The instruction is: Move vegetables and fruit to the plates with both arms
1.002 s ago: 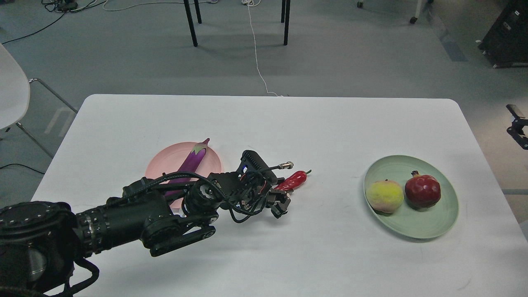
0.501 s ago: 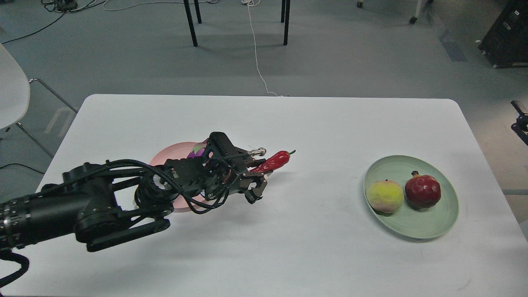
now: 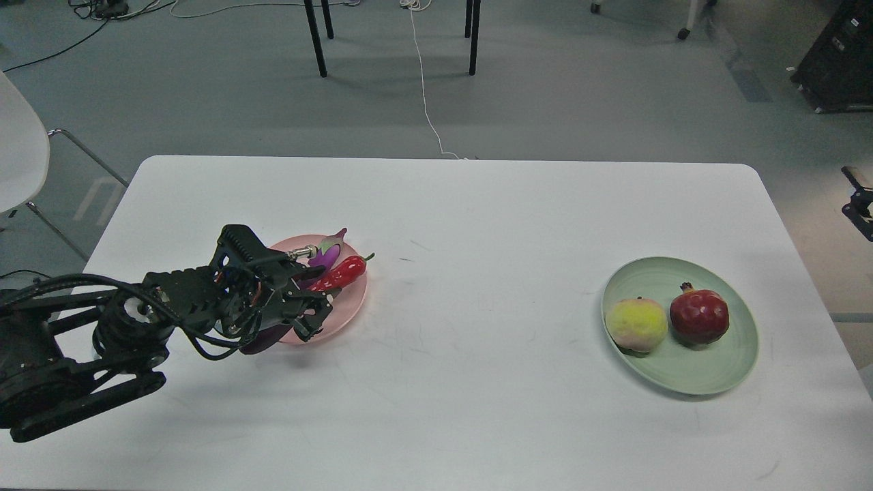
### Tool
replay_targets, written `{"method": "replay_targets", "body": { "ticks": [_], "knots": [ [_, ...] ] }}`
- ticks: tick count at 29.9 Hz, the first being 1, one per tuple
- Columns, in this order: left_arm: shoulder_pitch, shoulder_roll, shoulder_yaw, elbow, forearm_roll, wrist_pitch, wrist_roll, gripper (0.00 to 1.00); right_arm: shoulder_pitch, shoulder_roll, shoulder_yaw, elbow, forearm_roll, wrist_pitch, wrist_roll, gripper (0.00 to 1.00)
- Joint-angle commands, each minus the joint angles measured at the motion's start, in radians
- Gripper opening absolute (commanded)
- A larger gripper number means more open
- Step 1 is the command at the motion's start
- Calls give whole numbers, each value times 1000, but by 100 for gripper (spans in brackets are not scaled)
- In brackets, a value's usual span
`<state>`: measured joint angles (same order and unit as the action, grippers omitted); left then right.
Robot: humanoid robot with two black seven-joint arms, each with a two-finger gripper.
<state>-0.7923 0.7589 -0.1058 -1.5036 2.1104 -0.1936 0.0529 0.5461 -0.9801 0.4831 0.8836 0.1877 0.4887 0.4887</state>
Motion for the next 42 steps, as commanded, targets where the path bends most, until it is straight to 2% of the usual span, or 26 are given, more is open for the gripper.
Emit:
{"method": "replay_targets", "body": {
  "ticks": [1, 6, 10, 17, 19, 23, 26, 28, 29, 31, 36, 38, 40, 42],
  "knots": [
    [4, -23, -3, 45, -4, 11, -1, 75, 0, -11, 2, 0, 1, 0, 0, 98],
    [-1, -26, -41, 48, -85, 25, -8, 86, 0, -12, 3, -2, 1, 0, 0, 98],
    [1, -27, -152, 51, -320, 43, -10, 96, 6, 0, 38, -8, 1, 0, 0, 98],
    [2, -66, -350, 169, -932, 46, -16, 97, 15, 29, 147, -17, -1, 0, 0, 98],
    [4, -66, -377, 189, -1099, 42, -36, 98, 32, 37, 157, -25, -1, 0, 0, 98],
    [5, -75, -416, 288, -1461, 48, -149, 98, 86, 98, 161, -28, -1, 0, 0, 98],
    [7, -108, -419, 379, -1740, 39, -289, 98, 89, 113, 164, -34, 4, 0, 0, 98],
    [7, -128, -419, 411, -1835, 30, -362, 98, 89, 130, 169, -32, 10, 0, 0, 99],
    [7, -144, -420, 433, -1875, 19, -390, 98, 89, 153, 172, -32, 10, 0, 0, 99],
    [8, -185, -446, 491, -1929, -13, -415, 98, 90, 214, 178, -34, 16, 0, 0, 99],
    [7, -344, -607, 713, -2044, -124, -398, 98, 83, 329, 187, -106, 47, 0, 0, 99],
    [2, -377, -653, 784, -2084, -167, -368, 98, 90, 398, 187, -178, 48, 0, 0, 99],
    [1, -391, -690, 827, -2127, -205, -329, 98, 107, 452, 204, -254, 49, 0, -37, 99],
    [-2, -408, -704, 862, -2159, -239, -309, 98, 146, 498, 224, -317, 49, 0, -90, 99]
  ]
}}
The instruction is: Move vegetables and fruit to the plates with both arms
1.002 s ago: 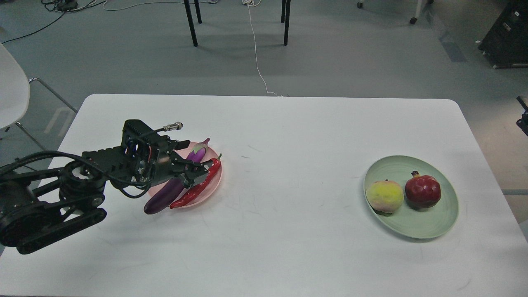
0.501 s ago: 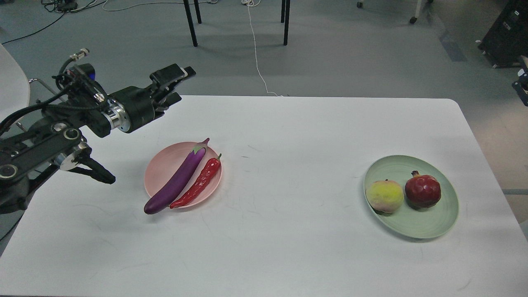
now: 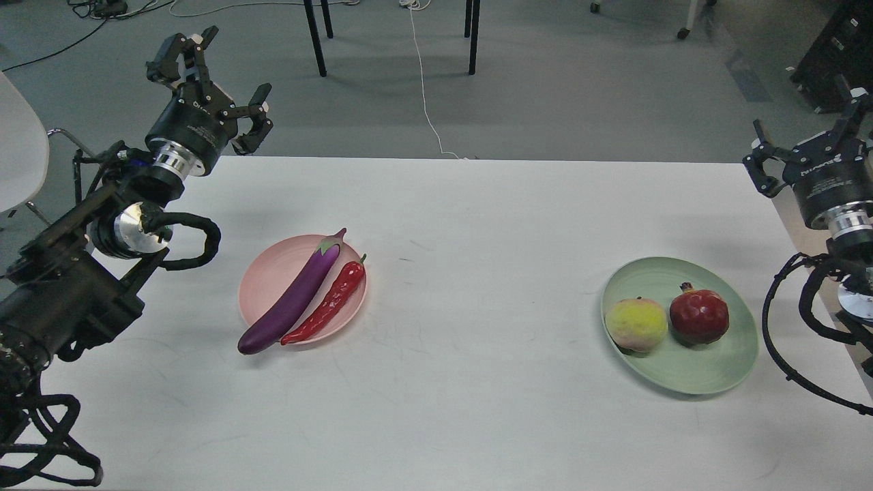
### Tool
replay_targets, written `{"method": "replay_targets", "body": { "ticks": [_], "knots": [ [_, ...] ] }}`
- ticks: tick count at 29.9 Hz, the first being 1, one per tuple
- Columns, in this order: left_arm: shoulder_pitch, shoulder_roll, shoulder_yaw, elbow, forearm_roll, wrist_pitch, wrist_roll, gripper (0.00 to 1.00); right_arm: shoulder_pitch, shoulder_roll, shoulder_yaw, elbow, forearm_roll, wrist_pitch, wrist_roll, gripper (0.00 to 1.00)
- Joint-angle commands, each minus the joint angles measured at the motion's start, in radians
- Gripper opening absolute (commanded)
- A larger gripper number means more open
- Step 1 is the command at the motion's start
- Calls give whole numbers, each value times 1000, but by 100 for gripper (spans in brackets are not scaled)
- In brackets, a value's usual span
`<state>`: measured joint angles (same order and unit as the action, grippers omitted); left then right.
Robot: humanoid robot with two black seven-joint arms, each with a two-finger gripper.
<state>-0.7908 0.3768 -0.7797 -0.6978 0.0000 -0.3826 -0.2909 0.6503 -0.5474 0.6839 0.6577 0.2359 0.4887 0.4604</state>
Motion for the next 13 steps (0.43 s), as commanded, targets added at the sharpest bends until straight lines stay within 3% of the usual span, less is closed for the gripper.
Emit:
{"method": "replay_targets", "body": {
  "ticks": [1, 5, 13],
  "knots": [
    [-7, -32, -32, 72, -60, -65, 38, 98, 57, 87, 28, -124, 0, 0, -84, 99],
    [-7, -35, -35, 101, -95, -78, 38, 98, 127, 130, 23, -200, -1, 0, -138, 99],
    [-4, -36, -33, 107, -129, -78, 39, 98, 176, 158, 19, -199, -6, 0, -146, 99]
  ]
}}
